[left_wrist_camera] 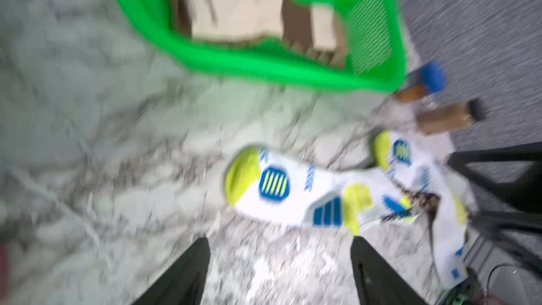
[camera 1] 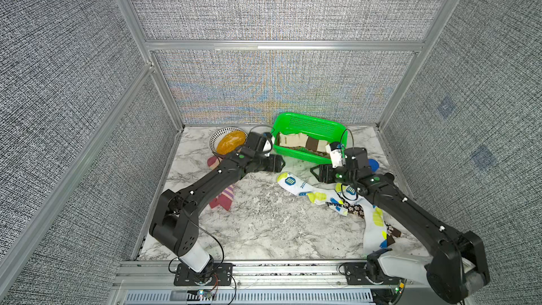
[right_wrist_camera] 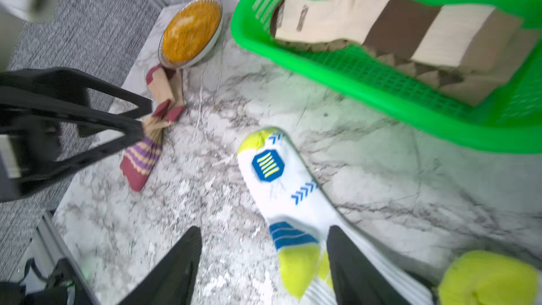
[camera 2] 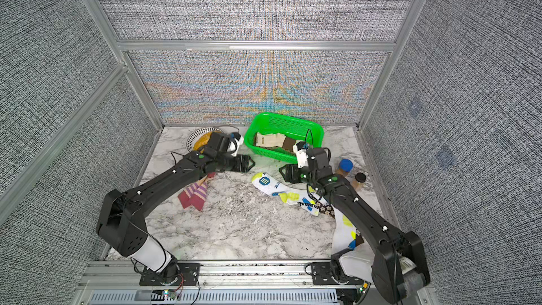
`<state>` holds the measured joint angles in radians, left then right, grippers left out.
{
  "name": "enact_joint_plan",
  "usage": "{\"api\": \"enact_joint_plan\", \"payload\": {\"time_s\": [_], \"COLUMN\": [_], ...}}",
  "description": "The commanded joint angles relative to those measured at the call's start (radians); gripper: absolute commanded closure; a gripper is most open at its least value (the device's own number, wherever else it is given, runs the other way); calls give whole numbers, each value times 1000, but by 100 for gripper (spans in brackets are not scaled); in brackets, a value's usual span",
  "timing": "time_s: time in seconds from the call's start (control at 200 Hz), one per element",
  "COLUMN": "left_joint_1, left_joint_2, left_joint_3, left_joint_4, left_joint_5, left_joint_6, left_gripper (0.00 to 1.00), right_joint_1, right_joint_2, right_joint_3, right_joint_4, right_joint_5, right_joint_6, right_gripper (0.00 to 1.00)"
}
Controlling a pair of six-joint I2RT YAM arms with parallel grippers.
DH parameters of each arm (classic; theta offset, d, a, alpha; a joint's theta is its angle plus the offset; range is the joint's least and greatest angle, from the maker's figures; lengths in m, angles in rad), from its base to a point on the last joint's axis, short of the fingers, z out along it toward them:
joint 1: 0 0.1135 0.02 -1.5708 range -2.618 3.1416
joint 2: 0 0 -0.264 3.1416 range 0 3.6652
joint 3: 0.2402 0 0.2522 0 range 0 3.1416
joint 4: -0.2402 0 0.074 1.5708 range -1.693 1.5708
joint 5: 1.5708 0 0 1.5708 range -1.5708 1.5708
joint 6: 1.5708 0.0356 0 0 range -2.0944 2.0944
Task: Place the socks together as a pair
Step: Place a pair of socks in the bin, then move the sock to the center of the board.
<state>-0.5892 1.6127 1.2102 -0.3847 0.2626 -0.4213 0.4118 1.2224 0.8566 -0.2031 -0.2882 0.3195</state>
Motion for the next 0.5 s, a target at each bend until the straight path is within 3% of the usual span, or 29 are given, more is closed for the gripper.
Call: {"api": "enact_joint_plan", "payload": {"time_s": [0.0, 0.24, 0.495], "left_joint_1": [-17, -47, -59], "left_joint_2": [19, 233, 401], "left_joint_3": [-81, -44, 44], "left_joint_4": [103, 187, 211], "left_joint_5": [32, 25, -87], "left_joint_6": [-41, -52, -61], "left_gripper": [30, 32, 37], "right_joint_1": [33, 40, 45], "right_joint_2": [-7, -15, -83], "right_joint_3": [-48, -163, -234], "right_joint_4": [3, 45, 69], "right_joint_5": [43, 35, 26], "right_joint_6": [13, 29, 52], "right_gripper": [30, 30, 30]}}
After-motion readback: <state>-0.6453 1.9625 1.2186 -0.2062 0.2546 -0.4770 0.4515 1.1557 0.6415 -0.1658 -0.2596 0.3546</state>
